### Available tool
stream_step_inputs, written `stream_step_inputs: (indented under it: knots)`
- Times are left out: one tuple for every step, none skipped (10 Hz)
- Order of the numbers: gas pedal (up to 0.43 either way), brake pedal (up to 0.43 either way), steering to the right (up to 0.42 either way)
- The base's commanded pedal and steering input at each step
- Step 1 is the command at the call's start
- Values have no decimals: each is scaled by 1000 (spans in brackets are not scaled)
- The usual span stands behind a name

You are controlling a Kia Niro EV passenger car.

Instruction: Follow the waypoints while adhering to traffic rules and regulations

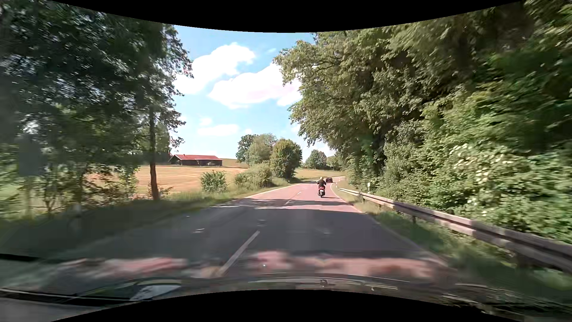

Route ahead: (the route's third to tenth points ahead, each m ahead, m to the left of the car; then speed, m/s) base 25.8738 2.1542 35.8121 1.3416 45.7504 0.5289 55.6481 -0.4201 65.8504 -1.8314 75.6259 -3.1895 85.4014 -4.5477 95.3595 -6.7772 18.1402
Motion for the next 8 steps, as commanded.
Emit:
stream_step_inputs:
  knots:
    - [130, 12, 18]
    - [130, 12, 16]
    - [138, 12, 16]
    - [138, 6, 16]
    - [138, 12, 16]
    - [138, 6, 15]
    - [138, 12, 14]
    - [138, 12, 14]
